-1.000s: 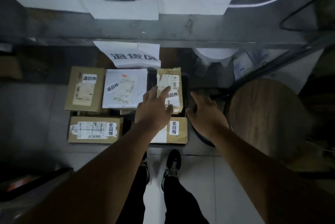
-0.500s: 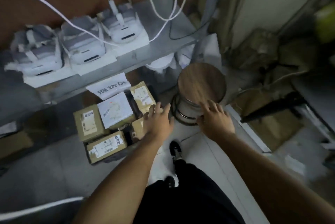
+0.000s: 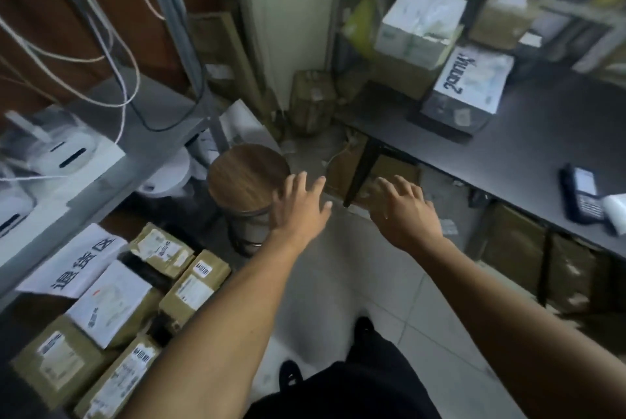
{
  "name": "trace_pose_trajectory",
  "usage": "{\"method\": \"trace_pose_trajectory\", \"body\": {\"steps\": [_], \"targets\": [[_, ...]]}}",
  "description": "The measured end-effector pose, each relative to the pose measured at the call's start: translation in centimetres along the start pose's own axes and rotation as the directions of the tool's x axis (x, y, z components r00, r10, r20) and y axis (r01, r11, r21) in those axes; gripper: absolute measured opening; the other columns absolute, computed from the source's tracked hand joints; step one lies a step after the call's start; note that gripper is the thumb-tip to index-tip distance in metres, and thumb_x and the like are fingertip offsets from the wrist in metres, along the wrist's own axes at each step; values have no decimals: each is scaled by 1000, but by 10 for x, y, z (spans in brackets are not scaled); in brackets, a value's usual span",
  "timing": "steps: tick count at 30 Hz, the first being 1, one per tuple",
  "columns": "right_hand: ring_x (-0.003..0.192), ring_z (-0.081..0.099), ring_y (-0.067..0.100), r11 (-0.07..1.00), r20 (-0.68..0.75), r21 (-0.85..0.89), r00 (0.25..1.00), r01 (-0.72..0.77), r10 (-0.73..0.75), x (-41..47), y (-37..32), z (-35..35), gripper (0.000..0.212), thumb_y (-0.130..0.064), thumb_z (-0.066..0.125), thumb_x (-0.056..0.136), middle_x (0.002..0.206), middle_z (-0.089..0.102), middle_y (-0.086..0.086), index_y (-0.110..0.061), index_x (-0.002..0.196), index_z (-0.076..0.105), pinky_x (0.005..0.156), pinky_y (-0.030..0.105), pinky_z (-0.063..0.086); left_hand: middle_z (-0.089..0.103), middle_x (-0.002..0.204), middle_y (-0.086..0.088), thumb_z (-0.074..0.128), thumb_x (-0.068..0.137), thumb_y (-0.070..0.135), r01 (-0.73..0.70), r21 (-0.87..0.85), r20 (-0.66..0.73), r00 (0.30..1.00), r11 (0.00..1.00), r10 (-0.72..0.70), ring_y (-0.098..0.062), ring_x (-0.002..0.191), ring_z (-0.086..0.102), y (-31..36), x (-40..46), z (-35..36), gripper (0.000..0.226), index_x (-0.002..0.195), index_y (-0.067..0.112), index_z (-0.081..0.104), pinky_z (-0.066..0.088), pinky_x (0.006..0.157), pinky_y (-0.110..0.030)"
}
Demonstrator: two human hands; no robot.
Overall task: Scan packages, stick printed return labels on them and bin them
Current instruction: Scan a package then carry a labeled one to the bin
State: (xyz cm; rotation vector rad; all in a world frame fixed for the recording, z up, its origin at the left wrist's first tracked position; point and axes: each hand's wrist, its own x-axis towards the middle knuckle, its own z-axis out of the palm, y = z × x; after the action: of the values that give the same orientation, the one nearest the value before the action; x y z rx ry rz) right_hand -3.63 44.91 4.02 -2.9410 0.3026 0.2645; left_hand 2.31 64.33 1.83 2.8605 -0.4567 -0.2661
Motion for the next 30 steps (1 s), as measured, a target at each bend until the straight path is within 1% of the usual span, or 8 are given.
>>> {"method": "trace_pose_trajectory", "body": {"steps": [3, 7, 12, 16, 20, 24, 30], "targets": [[144, 22, 34, 997, -49, 34, 996, -72, 74, 0, 44, -26, 68, -44, 53, 95, 160, 20, 10, -28, 153, 21, 109, 52, 33, 24, 160, -6, 43, 99, 50, -83, 40, -28, 996, 996, 84, -27, 147, 19, 53, 22, -11, 59, 153, 32, 27, 29, 111, -49], [145, 24, 34, 989, -127, 70, 982, -129, 137, 14, 106, -56, 68, -48, 50, 96, 161, 20, 11, -27, 154, 21, 108, 52, 34, 23, 160, -5, 43, 100, 50, -170, 38, -52, 984, 985, 172, -26, 147, 18, 129, 60, -26, 59, 154, 32, 26, 27, 112, -48], [145, 23, 31, 980, -210, 114, 961, -160, 182, 36, 185, -93, 67, -50, 48, 97, 161, 21, 10, -27, 154, 22, 109, 50, 34, 26, 159, -6, 43, 99, 51, -188, 63, -85, 978, 980, 193, -27, 146, 21, 218, 108, -39, 60, 154, 33, 26, 31, 110, -47], [145, 23, 31, 970, -202, 148, 954, -194, 221, 51, 240, -111, 68, -50, 48, 96, 161, 21, 10, -27, 154, 21, 108, 49, 34, 28, 157, -7, 43, 99, 51, -207, 72, -93, 973, 976, 213, -28, 144, 24, 276, 138, -44, 59, 153, 32, 26, 33, 108, -48], [145, 25, 31, 965, -201, 153, 950, -212, 240, 71, 284, -126, 68, -52, 46, 97, 161, 22, 10, -28, 155, 19, 109, 50, 34, 31, 154, -7, 43, 99, 51, -225, 68, -101, 968, 972, 231, -28, 141, 28, 320, 168, -47, 59, 152, 31, 28, 35, 105, -46], [144, 26, 31, 955, -210, 184, 940, -232, 269, 101, 316, -143, 67, -51, 46, 97, 160, 24, 10, -29, 154, 19, 107, 49, 36, 31, 154, -6, 43, 99, 50, -244, 66, -95, 964, 968, 249, -27, 141, 27, 349, 206, -53, 59, 153, 33, 27, 34, 106, -46], [144, 25, 30, 950, -229, 180, 929, -254, 291, 173, 347, -177, 66, -50, 47, 97, 159, 24, 9, -30, 154, 20, 107, 50, 36, 32, 153, -6, 45, 99, 48, -275, 42, -90, 956, 961, 278, -27, 139, 32, 378, 295, -65, 60, 154, 35, 25, 37, 105, -47]]}}
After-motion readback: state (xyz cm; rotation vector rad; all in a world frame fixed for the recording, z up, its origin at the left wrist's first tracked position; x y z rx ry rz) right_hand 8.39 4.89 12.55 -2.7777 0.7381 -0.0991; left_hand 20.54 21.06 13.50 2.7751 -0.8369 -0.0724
